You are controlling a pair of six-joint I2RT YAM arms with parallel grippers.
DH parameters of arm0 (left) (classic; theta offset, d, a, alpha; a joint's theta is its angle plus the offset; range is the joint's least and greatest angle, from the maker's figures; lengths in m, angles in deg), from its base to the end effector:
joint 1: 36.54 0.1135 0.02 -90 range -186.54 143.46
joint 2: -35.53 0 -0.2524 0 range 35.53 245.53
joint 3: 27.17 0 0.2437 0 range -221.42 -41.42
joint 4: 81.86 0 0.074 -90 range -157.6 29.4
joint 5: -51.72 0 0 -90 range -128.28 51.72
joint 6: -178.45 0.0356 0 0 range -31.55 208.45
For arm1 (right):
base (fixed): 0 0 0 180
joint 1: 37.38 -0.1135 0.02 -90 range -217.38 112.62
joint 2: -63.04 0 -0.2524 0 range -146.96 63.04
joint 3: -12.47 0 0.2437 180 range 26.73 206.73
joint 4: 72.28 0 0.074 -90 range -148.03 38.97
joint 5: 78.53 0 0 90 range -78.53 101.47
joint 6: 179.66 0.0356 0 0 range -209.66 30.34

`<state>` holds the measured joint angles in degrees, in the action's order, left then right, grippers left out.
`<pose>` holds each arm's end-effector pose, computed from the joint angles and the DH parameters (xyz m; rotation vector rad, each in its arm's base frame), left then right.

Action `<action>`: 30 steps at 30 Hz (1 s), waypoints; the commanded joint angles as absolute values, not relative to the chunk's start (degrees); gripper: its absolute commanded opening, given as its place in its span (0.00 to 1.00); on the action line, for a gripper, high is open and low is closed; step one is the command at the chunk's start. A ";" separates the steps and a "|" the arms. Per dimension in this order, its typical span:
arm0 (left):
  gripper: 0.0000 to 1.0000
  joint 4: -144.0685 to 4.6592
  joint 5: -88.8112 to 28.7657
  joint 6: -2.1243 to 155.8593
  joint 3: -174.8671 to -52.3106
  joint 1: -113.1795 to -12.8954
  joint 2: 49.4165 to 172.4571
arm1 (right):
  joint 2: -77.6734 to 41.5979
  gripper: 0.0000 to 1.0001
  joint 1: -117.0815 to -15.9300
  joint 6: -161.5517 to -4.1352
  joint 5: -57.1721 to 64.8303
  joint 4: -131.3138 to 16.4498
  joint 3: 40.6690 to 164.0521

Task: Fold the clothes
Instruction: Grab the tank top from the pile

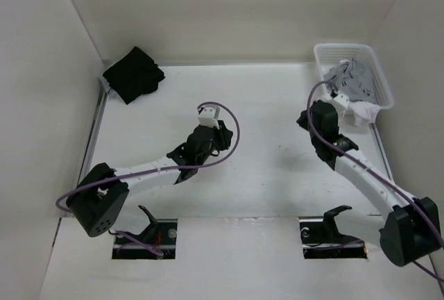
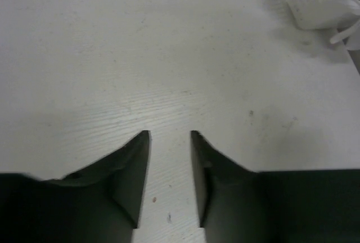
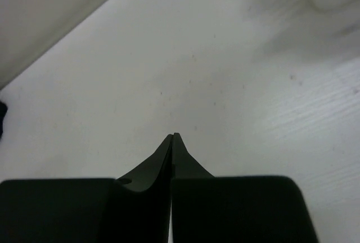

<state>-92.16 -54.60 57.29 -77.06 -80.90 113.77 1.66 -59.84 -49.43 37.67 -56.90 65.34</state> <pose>0.2114 -0.1927 0.2114 0.0221 1.9225 -0.6332 0.2250 0.0760 0.2561 0.5869 1.8619 0.2698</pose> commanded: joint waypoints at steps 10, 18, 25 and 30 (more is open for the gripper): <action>0.38 -100.46 -52.52 61.99 -75.62 -85.36 113.76 | -25.17 0.48 -29.28 -57.74 44.50 -52.49 97.81; 0.48 -102.49 -51.38 60.59 -74.82 -85.10 114.46 | -46.87 0.61 -22.92 -62.93 37.40 -43.63 122.23; 0.49 -103.90 -50.68 59.45 -75.08 -84.22 116.65 | -58.41 0.61 -20.55 -64.43 35.74 -42.21 130.95; 0.49 -105.04 -47.34 58.21 -76.40 -83.78 119.20 | -64.74 0.50 -20.37 -65.31 36.86 -39.05 138.51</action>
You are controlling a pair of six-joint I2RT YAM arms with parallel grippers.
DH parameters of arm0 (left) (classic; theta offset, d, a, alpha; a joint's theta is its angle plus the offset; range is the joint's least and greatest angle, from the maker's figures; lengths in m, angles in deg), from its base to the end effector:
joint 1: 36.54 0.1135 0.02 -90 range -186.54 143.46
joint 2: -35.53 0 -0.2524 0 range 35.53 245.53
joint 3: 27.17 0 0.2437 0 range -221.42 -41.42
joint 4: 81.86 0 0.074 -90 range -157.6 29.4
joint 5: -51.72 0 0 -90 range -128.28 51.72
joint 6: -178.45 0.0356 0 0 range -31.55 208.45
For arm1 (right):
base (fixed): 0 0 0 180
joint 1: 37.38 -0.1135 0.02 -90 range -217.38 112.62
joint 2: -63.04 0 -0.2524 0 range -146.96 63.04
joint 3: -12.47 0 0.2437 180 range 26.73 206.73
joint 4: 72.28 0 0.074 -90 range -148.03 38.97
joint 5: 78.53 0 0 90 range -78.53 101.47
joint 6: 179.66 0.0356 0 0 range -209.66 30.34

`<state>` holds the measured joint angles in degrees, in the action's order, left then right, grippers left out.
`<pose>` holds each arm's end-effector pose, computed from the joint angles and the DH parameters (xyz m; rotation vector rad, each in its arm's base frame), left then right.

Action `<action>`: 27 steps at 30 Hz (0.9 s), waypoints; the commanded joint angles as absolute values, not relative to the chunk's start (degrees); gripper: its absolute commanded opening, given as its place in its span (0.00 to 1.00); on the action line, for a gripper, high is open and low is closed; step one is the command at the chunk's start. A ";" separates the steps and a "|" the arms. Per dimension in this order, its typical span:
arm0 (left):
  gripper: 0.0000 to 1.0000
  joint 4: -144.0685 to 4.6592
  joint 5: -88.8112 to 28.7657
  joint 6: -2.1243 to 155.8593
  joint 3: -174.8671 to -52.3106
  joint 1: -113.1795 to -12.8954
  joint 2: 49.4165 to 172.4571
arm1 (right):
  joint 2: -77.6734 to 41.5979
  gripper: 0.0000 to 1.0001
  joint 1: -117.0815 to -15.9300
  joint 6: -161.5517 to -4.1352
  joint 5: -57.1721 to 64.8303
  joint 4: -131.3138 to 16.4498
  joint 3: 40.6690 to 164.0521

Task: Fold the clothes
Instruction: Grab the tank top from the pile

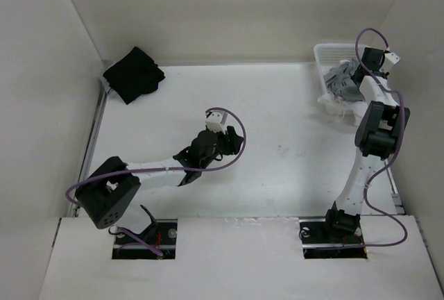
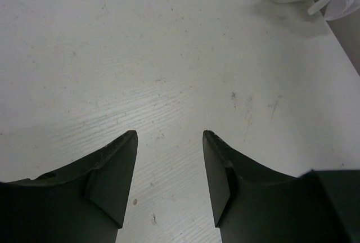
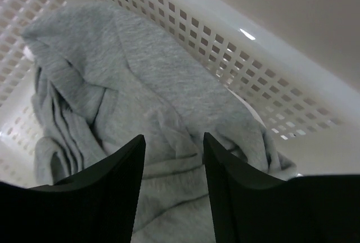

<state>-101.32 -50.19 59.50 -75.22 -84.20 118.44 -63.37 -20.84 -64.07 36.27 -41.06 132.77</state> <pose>0.2033 -0.2122 0.1958 0.1593 1.8928 -0.7391 0.4719 -0.1557 0.2262 0.9990 1.9375 -0.3903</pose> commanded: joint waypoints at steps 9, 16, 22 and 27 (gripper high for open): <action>0.49 -106.71 -46.90 57.33 -76.22 -82.99 120.87 | -69.76 0.28 -19.67 -64.52 35.73 -37.55 142.92; 0.49 -106.71 -46.28 56.98 -76.40 -82.64 121.22 | -66.70 0.01 -18.44 -62.16 32.48 -38.69 142.05; 0.49 -106.71 -46.28 56.89 -76.40 -82.63 121.14 | -52.30 0.00 -18.87 -60.04 31.86 -54.30 128.70; 0.49 -107.06 -46.11 56.54 -76.31 -82.90 121.14 | -40.77 0.00 -22.12 -59.69 31.07 -64.96 121.31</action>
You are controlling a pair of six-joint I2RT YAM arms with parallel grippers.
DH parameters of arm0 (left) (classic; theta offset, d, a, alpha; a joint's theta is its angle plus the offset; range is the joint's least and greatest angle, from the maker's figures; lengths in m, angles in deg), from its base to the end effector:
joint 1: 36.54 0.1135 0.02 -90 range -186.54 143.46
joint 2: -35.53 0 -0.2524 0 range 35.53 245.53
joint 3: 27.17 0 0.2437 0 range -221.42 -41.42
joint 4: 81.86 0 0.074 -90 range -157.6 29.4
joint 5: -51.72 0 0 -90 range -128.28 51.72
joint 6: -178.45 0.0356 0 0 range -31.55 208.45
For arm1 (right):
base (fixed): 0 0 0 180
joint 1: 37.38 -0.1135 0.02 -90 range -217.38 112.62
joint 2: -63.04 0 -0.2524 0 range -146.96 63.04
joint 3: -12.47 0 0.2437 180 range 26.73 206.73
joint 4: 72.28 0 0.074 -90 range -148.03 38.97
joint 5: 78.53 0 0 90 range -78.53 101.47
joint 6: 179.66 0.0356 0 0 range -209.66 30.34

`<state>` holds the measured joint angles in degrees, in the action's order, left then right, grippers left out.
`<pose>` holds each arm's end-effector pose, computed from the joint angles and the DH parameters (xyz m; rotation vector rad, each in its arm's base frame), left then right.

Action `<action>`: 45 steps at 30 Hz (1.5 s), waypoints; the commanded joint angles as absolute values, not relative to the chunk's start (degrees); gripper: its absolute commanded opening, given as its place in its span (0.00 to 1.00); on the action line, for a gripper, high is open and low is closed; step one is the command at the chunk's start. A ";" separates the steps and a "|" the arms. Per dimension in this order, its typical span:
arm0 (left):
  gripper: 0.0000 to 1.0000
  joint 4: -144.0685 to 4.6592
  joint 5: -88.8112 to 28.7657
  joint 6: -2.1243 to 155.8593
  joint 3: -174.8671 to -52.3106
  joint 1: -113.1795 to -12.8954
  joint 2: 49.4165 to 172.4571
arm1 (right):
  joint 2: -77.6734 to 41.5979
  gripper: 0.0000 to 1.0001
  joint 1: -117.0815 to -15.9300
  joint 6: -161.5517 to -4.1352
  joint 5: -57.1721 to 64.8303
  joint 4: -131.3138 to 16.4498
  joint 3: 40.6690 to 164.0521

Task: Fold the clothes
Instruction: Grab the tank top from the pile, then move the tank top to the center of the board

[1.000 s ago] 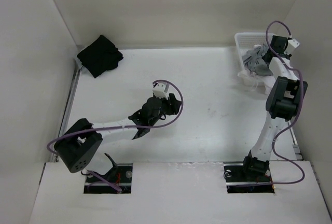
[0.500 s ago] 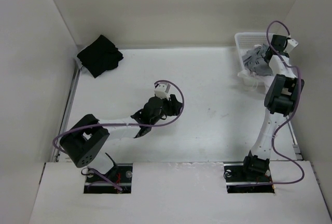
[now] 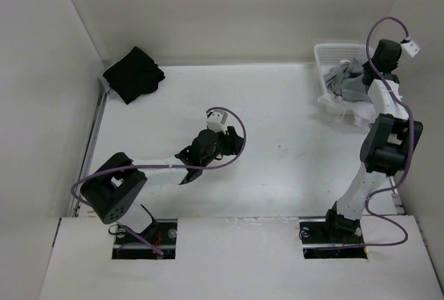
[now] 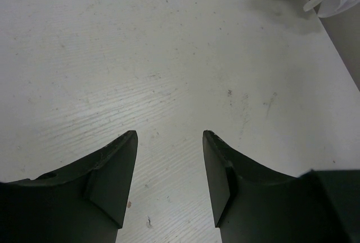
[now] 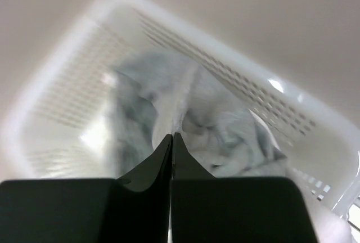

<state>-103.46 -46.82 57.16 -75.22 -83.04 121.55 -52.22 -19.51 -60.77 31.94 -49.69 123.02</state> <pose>0.2099 -0.2135 0.1846 0.1484 1.9259 -0.7943 0.4397 -0.1548 0.2725 1.0012 1.7584 -0.2438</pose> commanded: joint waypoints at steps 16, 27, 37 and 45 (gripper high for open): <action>0.49 -104.34 -53.57 52.59 -71.75 -76.93 109.20 | -1.49 0.00 -56.19 -66.18 20.09 -71.91 117.60; 0.52 -96.26 -56.74 48.63 -66.82 -68.84 89.07 | -0.66 0.00 -69.24 -57.60 15.00 -73.92 99.53; 0.54 -86.33 -57.97 47.32 -64.71 -64.18 83.34 | -28.33 0.03 -73.00 -48.26 6.82 -79.31 91.67; 0.53 -83.07 -57.19 45.21 -64.18 -61.81 86.85 | -25.49 0.11 -81.80 -48.79 6.10 -71.91 85.11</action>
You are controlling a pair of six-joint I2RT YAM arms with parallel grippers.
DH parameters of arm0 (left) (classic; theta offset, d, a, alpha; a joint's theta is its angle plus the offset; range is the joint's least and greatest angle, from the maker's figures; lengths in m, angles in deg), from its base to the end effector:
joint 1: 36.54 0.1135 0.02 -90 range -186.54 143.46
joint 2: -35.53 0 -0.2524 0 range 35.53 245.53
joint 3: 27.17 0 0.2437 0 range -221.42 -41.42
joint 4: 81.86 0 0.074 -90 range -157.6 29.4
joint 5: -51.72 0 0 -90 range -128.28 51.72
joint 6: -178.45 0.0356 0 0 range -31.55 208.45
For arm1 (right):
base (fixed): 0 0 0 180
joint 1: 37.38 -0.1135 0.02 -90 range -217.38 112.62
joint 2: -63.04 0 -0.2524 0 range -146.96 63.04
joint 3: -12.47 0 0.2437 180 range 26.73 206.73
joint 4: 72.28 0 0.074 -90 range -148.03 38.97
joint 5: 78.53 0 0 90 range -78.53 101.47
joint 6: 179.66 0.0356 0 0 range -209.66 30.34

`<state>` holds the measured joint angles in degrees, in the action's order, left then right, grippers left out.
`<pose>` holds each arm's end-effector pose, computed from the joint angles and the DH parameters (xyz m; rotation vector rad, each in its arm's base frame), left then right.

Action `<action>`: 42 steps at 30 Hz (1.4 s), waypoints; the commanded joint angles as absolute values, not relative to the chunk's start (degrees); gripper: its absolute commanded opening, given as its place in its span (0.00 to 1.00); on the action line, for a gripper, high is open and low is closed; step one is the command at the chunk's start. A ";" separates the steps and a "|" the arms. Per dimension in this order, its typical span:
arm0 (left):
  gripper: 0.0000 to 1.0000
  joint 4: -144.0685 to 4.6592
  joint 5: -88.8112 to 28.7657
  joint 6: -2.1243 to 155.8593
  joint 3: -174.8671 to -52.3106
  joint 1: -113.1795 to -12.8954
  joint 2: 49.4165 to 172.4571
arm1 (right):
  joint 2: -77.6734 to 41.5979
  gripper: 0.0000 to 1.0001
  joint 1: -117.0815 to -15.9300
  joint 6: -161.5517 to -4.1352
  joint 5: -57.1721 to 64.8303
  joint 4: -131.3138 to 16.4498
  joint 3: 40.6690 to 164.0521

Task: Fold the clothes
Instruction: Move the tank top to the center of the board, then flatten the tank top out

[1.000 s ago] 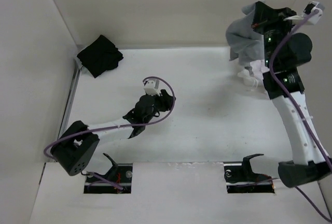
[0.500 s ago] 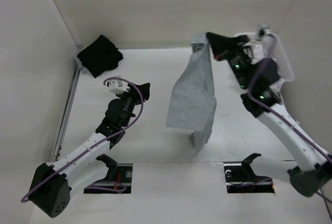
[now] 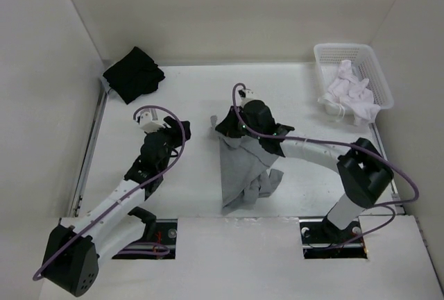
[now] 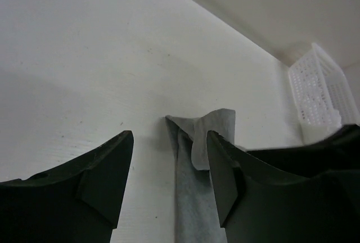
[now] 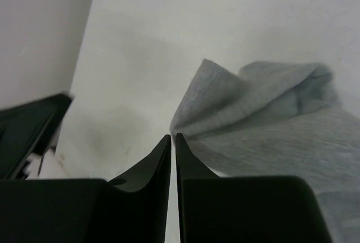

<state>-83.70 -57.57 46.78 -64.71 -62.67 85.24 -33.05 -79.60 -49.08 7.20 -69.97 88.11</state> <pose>0.1855 -0.0779 0.2354 -0.4846 1.7081 -0.5700 0.2767 0.2547 0.2370 -0.0825 2.1096 0.9870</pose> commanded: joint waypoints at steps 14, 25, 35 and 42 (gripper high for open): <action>0.51 -92.30 -60.27 40.81 -68.92 -73.94 111.09 | -6.22 0.13 -70.12 -45.12 31.39 -61.58 62.87; 0.58 -88.69 -54.73 40.64 -75.52 -67.43 122.88 | -10.25 0.46 -66.60 -37.10 31.33 -60.05 55.20; 0.32 -94.48 -46.83 40.11 -77.11 -66.46 127.73 | -16.06 0.17 -65.63 -38.41 28.70 -66.45 57.75; 0.03 -100.12 -40.92 38.00 -77.28 -65.94 127.29 | -17.38 0.00 -65.99 -42.45 27.20 -71.99 60.03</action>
